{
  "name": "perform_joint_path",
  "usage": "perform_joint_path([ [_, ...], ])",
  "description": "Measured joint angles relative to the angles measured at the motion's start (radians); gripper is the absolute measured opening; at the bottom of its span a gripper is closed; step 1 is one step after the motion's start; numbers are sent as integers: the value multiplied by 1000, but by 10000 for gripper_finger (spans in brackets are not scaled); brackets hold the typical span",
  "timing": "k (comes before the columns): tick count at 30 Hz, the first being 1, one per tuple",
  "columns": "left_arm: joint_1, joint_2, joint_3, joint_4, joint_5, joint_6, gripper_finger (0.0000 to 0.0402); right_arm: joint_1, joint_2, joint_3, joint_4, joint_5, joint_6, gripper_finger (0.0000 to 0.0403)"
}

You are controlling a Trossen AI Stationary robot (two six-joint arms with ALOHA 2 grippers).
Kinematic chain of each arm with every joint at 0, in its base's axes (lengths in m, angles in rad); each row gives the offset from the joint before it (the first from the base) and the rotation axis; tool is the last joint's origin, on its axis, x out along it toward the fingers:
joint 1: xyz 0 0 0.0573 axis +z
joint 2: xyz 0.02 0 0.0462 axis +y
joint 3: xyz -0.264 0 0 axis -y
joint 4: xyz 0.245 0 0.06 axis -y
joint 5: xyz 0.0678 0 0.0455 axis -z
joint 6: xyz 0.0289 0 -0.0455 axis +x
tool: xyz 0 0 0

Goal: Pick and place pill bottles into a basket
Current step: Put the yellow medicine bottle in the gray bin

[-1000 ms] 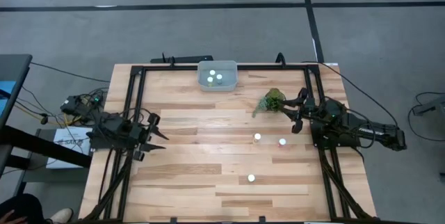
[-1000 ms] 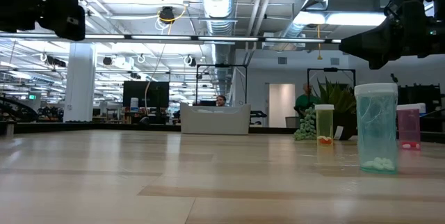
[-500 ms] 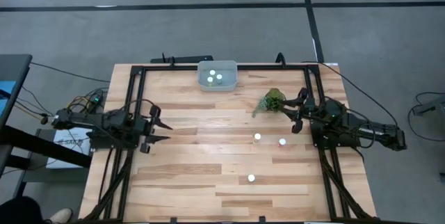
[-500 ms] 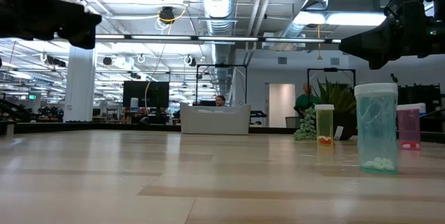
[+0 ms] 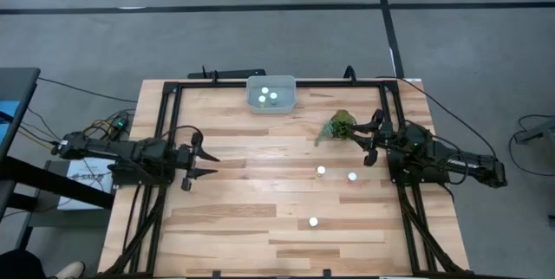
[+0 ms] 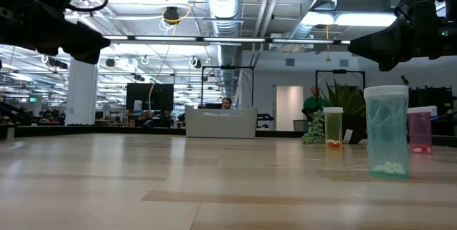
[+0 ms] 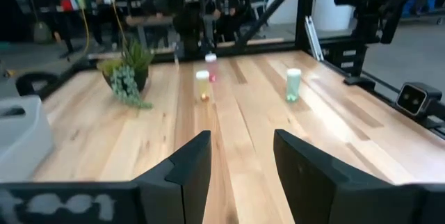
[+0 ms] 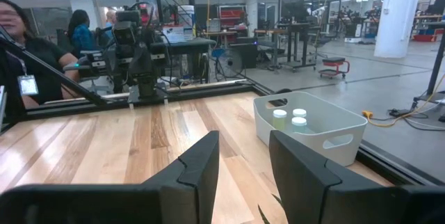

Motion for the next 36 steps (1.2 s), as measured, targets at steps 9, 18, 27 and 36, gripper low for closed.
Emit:
perform_joint_path([
  [9, 0, 86, 0, 0, -1, -87, 146, 0, 0, 0, 0, 0, 0, 121],
  [18, 0, 96, 0, 24, -18, -105, 146, 0, 0, 0, 0, 0, 0, 121],
  [27, -1, 94, 0, 124, 89, -29, 146, 0, 0, 0, 1, 0, 0, 121],
  [36, -1, 64, 0, 158, 85, 63, 146, 0, 0, 0, 1, 0, 0, 121],
])
